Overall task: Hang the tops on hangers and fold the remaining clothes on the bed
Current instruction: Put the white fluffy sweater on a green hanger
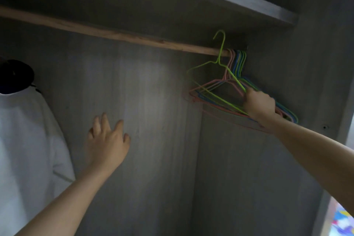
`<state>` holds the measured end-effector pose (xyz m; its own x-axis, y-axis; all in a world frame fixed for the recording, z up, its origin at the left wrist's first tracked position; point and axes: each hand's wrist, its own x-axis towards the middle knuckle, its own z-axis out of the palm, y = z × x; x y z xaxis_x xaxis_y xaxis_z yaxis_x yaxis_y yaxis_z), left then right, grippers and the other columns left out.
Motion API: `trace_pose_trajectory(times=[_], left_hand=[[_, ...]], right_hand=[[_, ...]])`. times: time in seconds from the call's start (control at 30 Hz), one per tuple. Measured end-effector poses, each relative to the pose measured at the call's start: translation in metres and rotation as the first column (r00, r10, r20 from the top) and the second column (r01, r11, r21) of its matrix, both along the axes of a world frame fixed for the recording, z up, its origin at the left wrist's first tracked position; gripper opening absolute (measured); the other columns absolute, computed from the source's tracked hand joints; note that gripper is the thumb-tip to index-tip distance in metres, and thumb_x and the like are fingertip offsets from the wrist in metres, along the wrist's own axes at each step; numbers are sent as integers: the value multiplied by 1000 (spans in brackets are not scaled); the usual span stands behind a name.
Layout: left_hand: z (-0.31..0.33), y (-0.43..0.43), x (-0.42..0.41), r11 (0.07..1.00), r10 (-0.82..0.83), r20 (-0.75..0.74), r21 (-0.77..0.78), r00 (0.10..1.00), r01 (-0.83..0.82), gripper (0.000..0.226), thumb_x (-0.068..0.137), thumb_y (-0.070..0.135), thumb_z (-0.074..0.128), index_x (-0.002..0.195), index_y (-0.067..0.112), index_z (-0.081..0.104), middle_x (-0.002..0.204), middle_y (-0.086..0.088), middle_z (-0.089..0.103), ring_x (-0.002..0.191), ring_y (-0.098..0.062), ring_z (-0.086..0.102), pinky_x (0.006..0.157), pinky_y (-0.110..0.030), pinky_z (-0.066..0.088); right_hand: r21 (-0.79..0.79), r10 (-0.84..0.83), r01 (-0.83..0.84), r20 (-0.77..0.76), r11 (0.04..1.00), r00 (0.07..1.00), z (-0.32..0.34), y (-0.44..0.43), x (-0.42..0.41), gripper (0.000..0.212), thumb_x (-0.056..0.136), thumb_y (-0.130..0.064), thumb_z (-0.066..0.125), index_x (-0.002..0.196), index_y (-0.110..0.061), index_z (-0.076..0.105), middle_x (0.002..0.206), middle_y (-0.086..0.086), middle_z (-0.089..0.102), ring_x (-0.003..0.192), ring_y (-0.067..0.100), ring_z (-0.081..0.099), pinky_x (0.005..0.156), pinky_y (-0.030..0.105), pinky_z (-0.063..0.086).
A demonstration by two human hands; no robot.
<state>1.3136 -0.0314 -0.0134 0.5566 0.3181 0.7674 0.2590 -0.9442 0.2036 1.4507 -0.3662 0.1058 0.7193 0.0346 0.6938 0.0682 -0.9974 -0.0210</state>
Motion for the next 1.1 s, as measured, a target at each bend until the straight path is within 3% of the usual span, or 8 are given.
trace_pose_trajectory(times=[0.27, 0.37, 0.5, 0.63, 0.73, 0.8, 0.93, 1.1], left_hand=[[1, 5, 20, 992, -120, 70, -22, 990, 122, 55, 63, 11, 79, 115, 1, 63, 123, -39, 48, 111, -56, 47, 77, -64, 43], [1, 0, 24, 968, -231, 38, -90, 972, 233, 75, 77, 19, 74, 142, 10, 39, 145, -29, 31, 130, -47, 30, 95, -58, 34], [-15, -17, 37, 898, -425, -51, -150, 904, 414, 89, 82, 35, 68, 149, 17, 14, 153, -17, 21, 137, -38, 22, 105, -49, 26], [-66, -56, 53, 785, -618, -369, -329, 694, 525, 68, 87, 44, 59, 145, 21, 31, 143, -4, 42, 135, -26, 31, 103, -37, 28], [-110, -94, 49, 489, -862, -230, -607, 451, 626, 12, 92, 16, 57, 93, 25, 65, 85, -3, 68, 84, -26, 62, 72, -27, 42], [-134, -126, 46, 356, -926, -165, -676, 339, 645, 28, 92, 5, 55, 76, 27, 60, 62, 3, 58, 59, -16, 51, 57, -20, 35], [-169, -200, 27, 136, -988, -60, -765, 141, 630, 22, 90, 0, 55, 78, 15, 63, 45, 11, 47, 48, -3, 41, 49, -15, 30], [-199, -284, 6, 10, -998, -42, -807, -40, 590, 27, 88, 3, 60, 74, 26, 64, 50, 18, 53, 53, -4, 43, 60, -27, 36]], right_hand=[[-148, 23, -20, 19, 989, 1000, -7, -3, -29, 23, 98, -19, 37, 115, -7, 46, 102, 24, 63, 93, 41, 60, 65, 35, 33], [-192, 128, -137, -61, 972, 990, -33, -13, -52, 26, 99, -28, 35, 109, -8, 47, 97, 23, 65, 90, 41, 60, 64, 36, 35], [-275, 242, -238, -21, 932, 970, -98, -37, -93, 43, 87, -43, 27, 91, -10, 54, 59, 15, 62, 52, 36, 59, 45, 31, 36], [-276, 293, -280, 7, 920, 956, -151, -92, -146, 16, 81, -32, 40, 79, -18, 48, 35, 4, 43, 28, 29, 42, 29, 19, 23], [-175, 209, -210, -23, 962, 978, -193, -147, -191, 28, 93, -33, 37, 75, -17, 52, 39, 6, 43, 29, 28, 39, 36, 19, 21], [-89, 117, -121, -44, 989, 992, -222, -180, -222, 39, 100, -45, 25, 78, -20, 46, 45, 6, 50, 33, 26, 45, 36, 23, 31], [-15, -148, 147, -141, 989, 979, -270, -234, -294, 52, 97, -43, 29, 73, -11, 62, 54, 5, 61, 36, 23, 54, 33, 22, 36], [88, -363, 393, -244, 915, 899, -296, -265, -373, 30, 81, -32, 41, 65, -14, 58, 52, 8, 60, 40, 21, 57, 40, 25, 31]])
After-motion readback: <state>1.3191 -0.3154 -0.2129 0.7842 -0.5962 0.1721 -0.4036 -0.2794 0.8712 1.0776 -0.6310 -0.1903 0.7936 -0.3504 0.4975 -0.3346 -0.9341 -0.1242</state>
